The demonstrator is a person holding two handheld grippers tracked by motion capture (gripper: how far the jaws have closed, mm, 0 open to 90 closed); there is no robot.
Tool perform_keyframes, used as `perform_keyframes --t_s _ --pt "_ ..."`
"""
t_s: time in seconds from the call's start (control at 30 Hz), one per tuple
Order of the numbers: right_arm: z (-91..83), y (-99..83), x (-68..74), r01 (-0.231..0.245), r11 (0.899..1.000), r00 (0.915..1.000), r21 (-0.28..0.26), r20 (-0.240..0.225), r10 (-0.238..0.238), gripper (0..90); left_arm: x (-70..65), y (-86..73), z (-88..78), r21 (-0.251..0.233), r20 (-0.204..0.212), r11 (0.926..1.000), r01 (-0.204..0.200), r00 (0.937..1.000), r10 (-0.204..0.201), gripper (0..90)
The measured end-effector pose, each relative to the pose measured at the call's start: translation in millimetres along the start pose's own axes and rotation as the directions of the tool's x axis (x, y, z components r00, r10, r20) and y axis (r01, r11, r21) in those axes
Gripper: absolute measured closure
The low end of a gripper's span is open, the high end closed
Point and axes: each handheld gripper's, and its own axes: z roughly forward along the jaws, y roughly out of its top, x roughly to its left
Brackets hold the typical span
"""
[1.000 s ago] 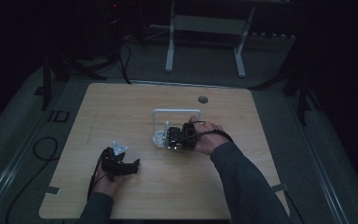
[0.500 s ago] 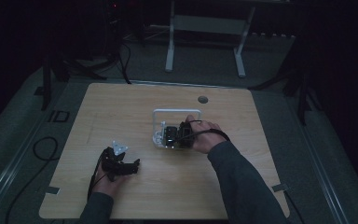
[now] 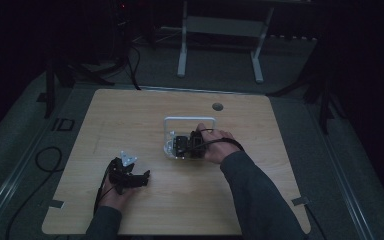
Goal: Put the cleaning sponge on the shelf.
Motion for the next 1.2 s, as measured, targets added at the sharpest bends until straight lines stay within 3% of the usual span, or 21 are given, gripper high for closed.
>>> perform_keyframes --t_s 0.93,1.2 --pt "28.9 16.4 -0.5 0.024 0.999 0.9996 0.026 0.013 -0.024 71.5 0.1 0.0 0.0 0.000 0.001 1.0000 -0.001 1.0000 0.001 10.4" --pt "32.6 19.1 0.3 0.041 0.998 0.9977 0.043 0.052 -0.044 71.5 0.1 0.0 0.0 0.000 0.001 1.0000 -0.001 1.0000 0.001 10.3"
